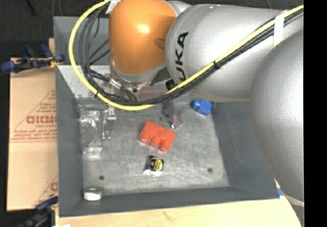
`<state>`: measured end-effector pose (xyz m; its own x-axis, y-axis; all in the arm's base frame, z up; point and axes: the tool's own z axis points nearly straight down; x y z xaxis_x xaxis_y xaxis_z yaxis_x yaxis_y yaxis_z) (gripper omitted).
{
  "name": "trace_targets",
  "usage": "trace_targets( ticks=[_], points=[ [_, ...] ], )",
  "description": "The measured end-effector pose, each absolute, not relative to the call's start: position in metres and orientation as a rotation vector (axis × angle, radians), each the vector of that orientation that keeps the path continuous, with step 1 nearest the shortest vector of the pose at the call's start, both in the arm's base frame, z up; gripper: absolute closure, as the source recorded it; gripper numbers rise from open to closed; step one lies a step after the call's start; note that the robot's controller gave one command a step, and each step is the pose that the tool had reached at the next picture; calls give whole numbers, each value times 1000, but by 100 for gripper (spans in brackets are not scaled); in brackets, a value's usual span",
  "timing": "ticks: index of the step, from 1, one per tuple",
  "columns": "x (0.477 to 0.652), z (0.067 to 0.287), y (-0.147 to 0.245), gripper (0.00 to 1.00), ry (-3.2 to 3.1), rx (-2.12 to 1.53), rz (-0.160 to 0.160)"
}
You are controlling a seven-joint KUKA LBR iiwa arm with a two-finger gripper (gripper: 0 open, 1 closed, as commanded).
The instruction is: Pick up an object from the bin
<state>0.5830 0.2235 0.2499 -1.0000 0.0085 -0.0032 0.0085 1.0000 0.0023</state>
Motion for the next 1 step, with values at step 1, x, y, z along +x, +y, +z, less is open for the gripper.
trace_targets(
  ticks=[1],
  points=[
    [600, 121, 226, 0, 3117, -204, 7]
  ],
)
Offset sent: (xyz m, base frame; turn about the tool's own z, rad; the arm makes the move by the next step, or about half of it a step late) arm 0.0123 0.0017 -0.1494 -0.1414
